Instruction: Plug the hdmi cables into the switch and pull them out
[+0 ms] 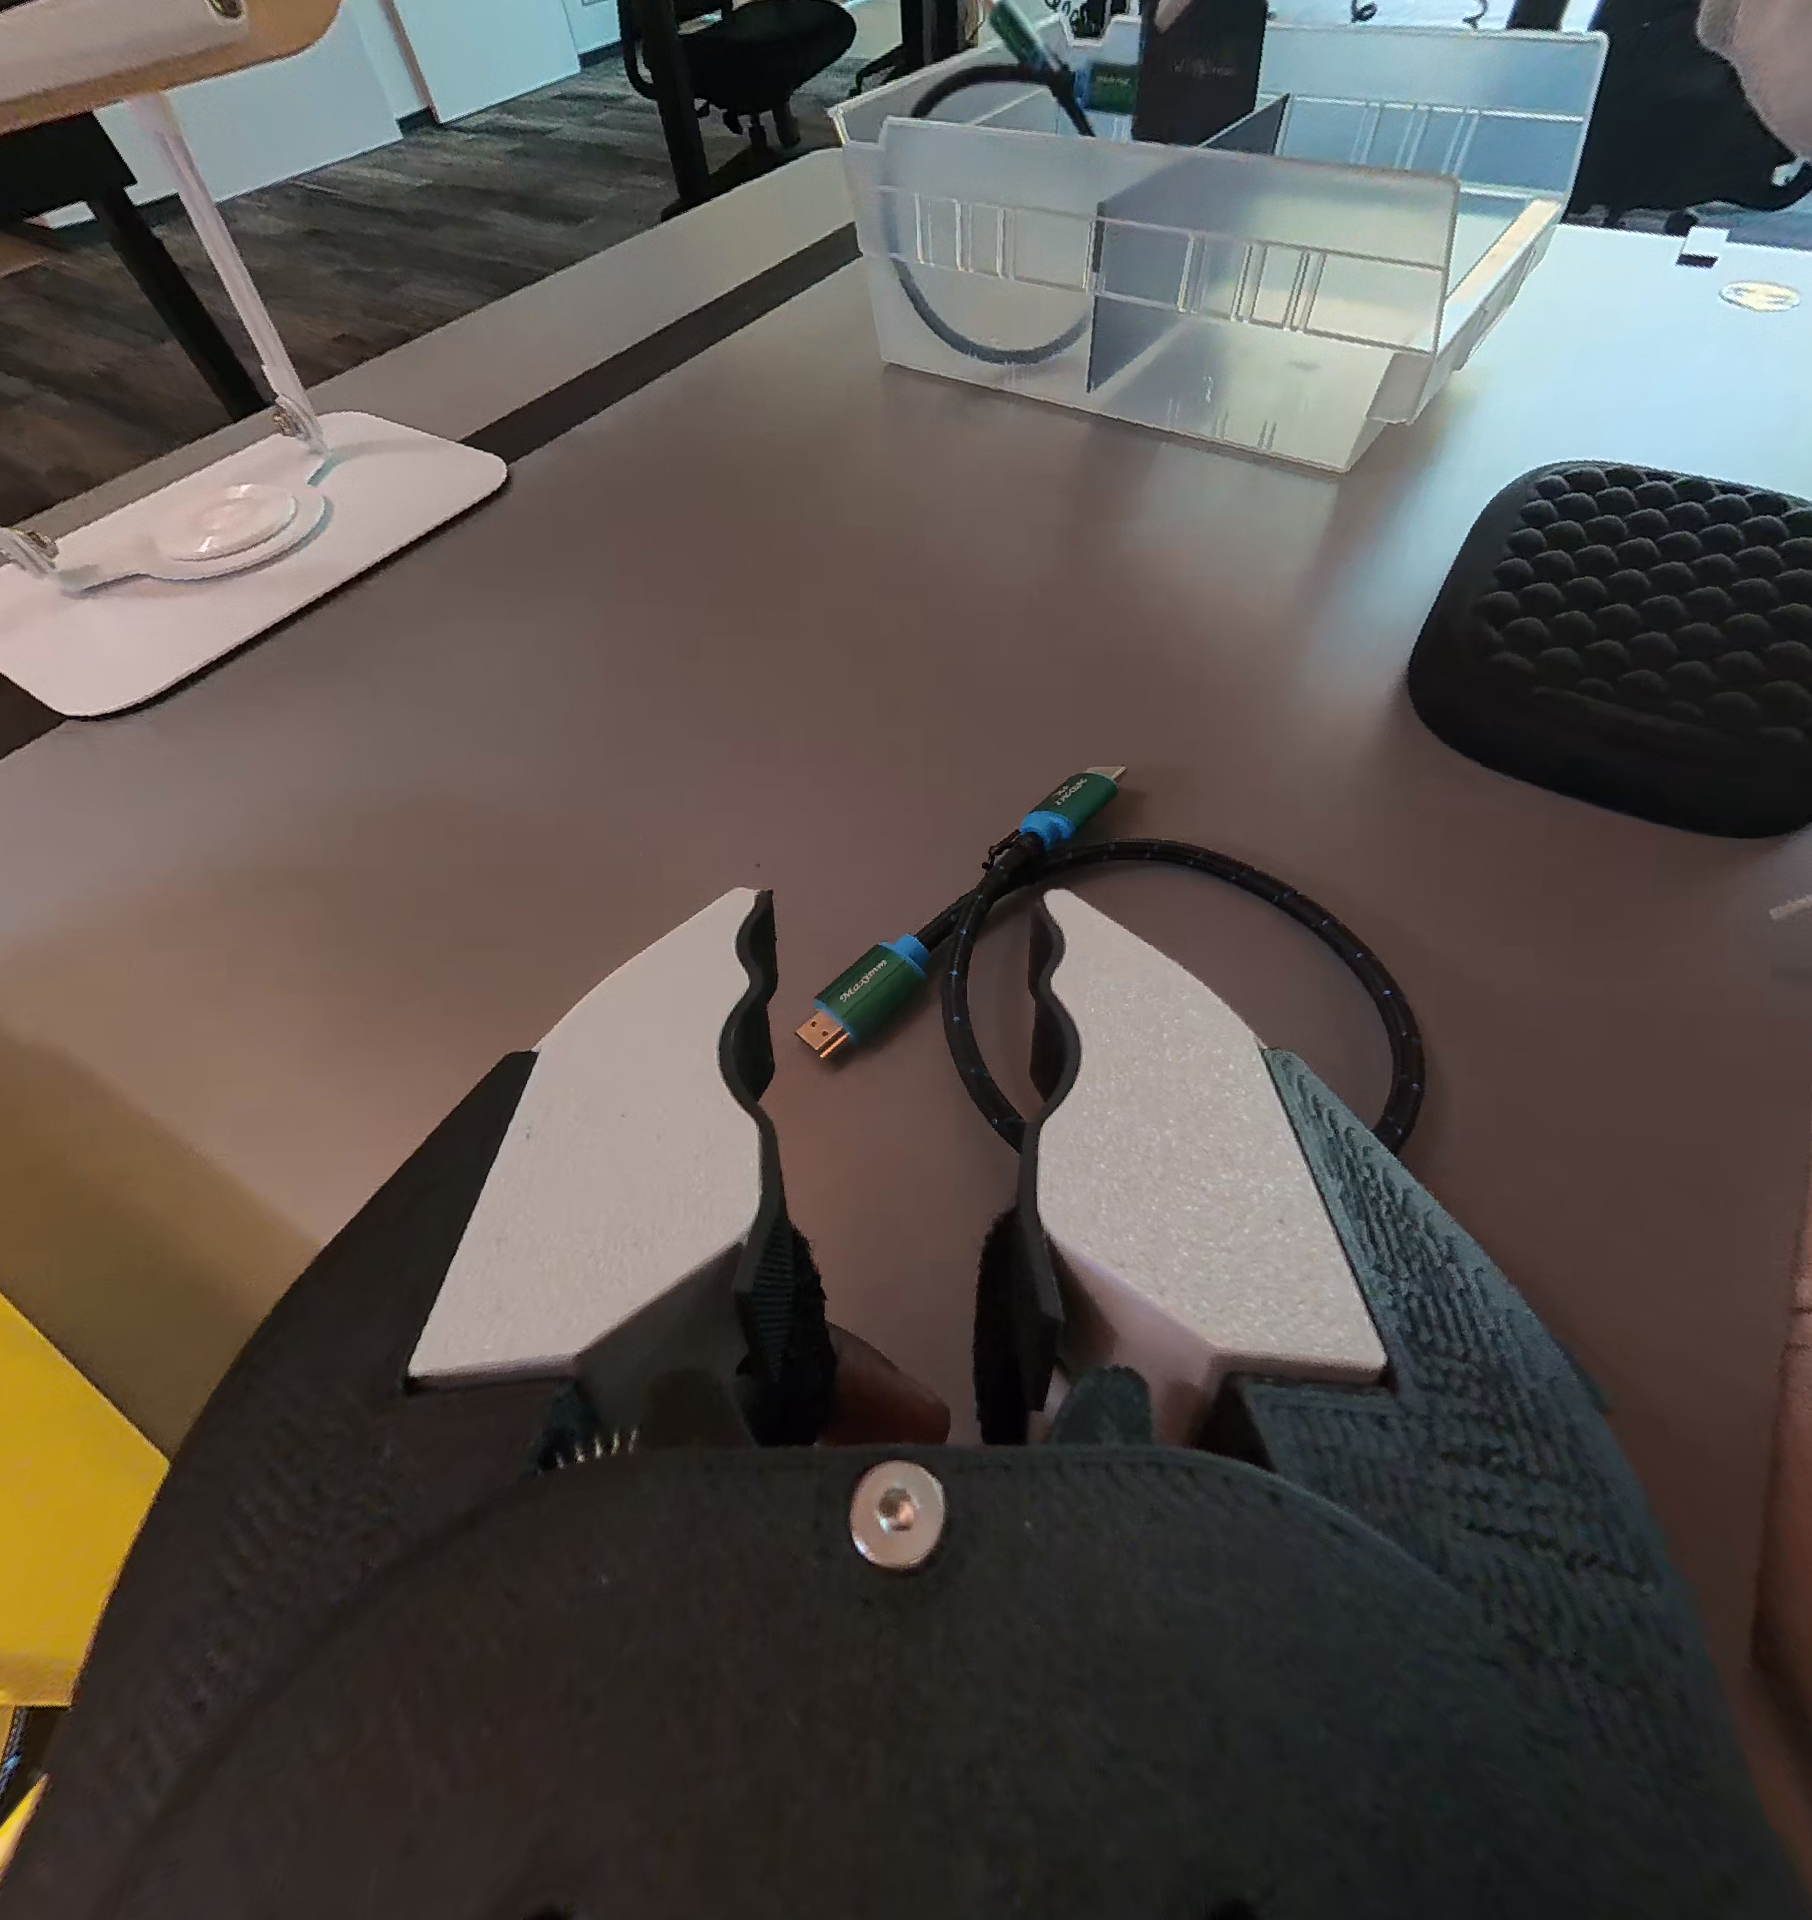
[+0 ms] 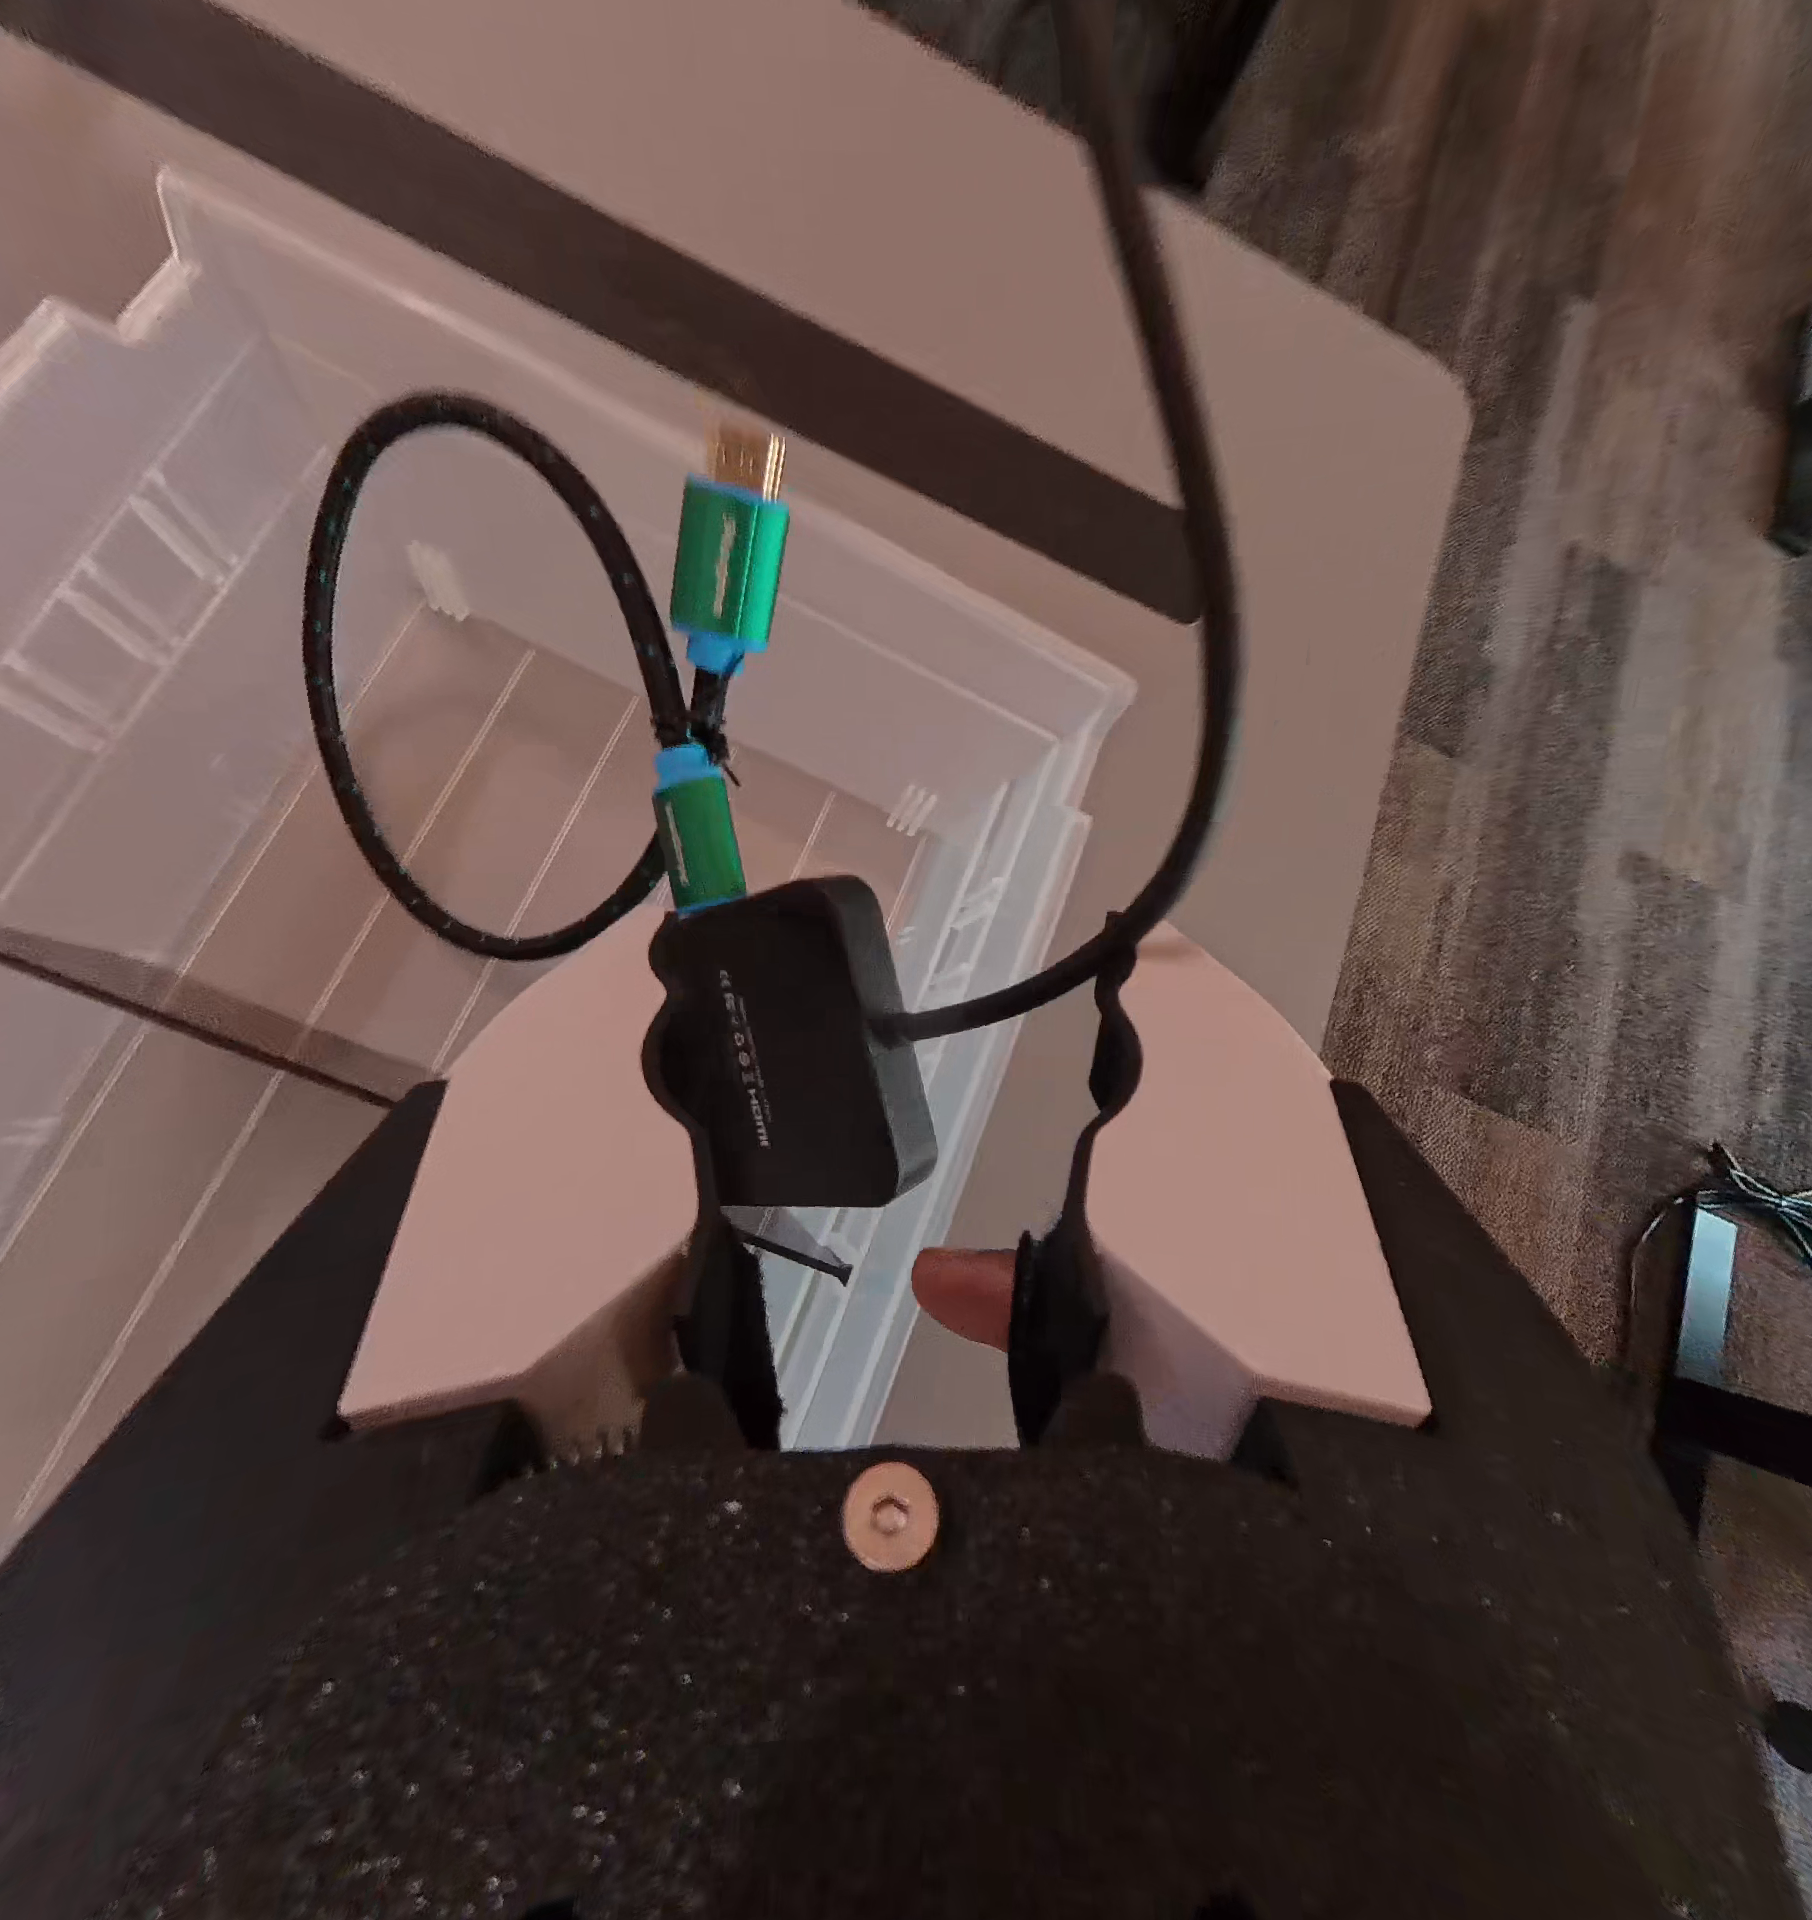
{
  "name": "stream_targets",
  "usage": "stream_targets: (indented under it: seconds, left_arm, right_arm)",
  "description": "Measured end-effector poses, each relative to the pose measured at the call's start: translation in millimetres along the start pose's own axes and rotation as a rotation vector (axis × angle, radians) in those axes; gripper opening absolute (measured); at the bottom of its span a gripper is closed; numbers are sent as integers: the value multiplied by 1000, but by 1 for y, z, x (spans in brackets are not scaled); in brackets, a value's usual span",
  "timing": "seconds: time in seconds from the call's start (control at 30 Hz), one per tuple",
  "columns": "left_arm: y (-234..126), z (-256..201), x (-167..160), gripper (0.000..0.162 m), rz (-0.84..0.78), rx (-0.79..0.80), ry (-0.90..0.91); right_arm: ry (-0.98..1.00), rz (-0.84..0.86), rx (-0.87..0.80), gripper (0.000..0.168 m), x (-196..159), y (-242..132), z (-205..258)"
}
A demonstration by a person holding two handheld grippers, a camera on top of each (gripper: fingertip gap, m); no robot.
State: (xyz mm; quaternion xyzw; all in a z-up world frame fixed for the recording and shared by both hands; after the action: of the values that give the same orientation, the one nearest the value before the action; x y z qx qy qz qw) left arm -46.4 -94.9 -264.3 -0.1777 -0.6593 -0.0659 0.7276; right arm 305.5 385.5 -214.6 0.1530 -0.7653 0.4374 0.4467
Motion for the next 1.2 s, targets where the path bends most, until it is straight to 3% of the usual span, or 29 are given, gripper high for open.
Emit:
stream_targets:
  seconds: [0.07,0.2,0.37,0.63,0.97,1.1,1.2]
  left_arm:
    - [1,1,0,47,-4,-2,-6]
    - [1,3,3,47,-11,-1,2]
    - [2,3,1,47,-8,-4,-1]
    - [2,3,5,46,-20,-5,-3]
    - [-6,7,17,47,-32,17,17]
    - [-21,24,27,48,-50,80,-6]
    - [-47,62,39,50,-12,223,37]
  right_arm:
    - [19,-57,-34,71,5,-5,-2]
    - [-11,-94,-125,34,2,-9,-6]
    - [-2,15,-56,45,-19,7,0]
    - [-82,91,-69,48,-14,3,1]
    - [3,-278,-134,63,39,-42,21]
    - [51,-468,-46,63,64,-66,63]
    - [112,-671,80,61,83,-92,107]
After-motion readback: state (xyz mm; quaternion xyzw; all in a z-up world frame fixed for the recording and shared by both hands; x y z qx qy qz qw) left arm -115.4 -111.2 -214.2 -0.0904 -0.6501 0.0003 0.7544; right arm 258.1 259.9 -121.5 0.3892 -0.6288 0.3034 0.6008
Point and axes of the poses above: each gripper's, where its closed fingertips meet, y out along the fingers, x out of its top, z = x × y across the jaws, the point moved 6 cm from there along -y, back along the fingers, and after that the axes turned 14 degrees about -z, right-handed, at the moved point
